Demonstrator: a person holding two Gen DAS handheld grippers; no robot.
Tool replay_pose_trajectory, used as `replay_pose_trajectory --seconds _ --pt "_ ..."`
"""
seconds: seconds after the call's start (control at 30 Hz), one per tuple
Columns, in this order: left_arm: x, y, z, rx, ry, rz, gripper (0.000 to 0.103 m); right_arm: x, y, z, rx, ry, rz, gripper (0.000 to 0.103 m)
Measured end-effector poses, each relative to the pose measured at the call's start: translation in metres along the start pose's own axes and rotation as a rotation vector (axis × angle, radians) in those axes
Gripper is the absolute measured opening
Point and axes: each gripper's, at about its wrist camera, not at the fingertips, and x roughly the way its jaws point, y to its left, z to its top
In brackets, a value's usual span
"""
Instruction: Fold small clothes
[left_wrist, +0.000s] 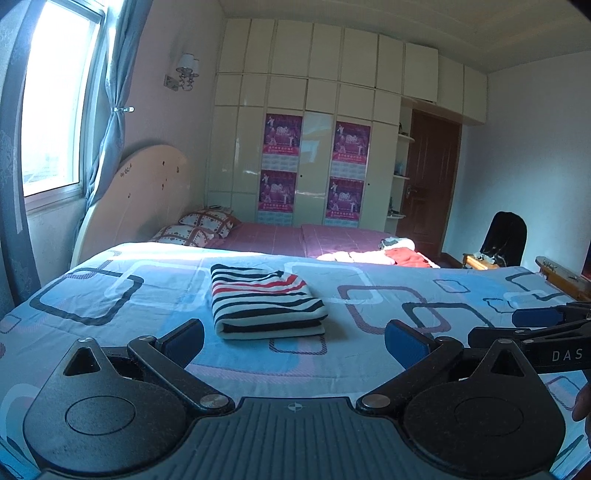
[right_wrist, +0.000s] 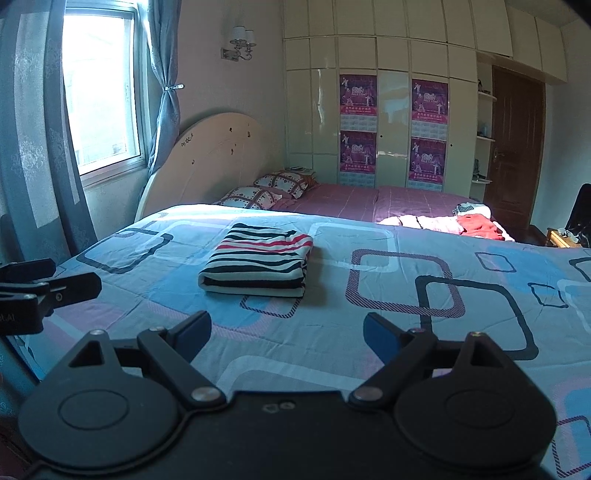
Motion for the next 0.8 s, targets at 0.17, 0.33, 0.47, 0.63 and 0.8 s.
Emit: replay_pose_trajectory --seconds 0.17,0.33,0.47,0.63,0.8 --pt "0.0011 -0.0034 0.0003 -0.001 -0.004 -0.006 0.103 -0.0035 -0.0012 0.0025 -0.002 -0.012 0.003 0.089" --pt "0.0016 -0.0059 0.0017 0.000 -0.006 -0.013 0.103 -0.0037 0.0001 0.0025 -0.003 -0.011 0.010 0.089" --pt "0.0020 -0.0056 0.0023 0.000 -0.007 -0.013 0.103 -0.0036 0.0000 0.0028 0.001 -0.011 0.010 0.089" --pt "0.0020 -0.0053 0.0024 0.001 -0.006 -0.014 0.103 -0.0015 0.0017 0.0028 -0.001 -0.010 0.014 0.089" --pt "0.0021 -0.0059 0.0031 0.007 -0.007 -0.012 0.103 -0.0006 0.0016 0.0030 0.000 -0.011 0.016 0.089"
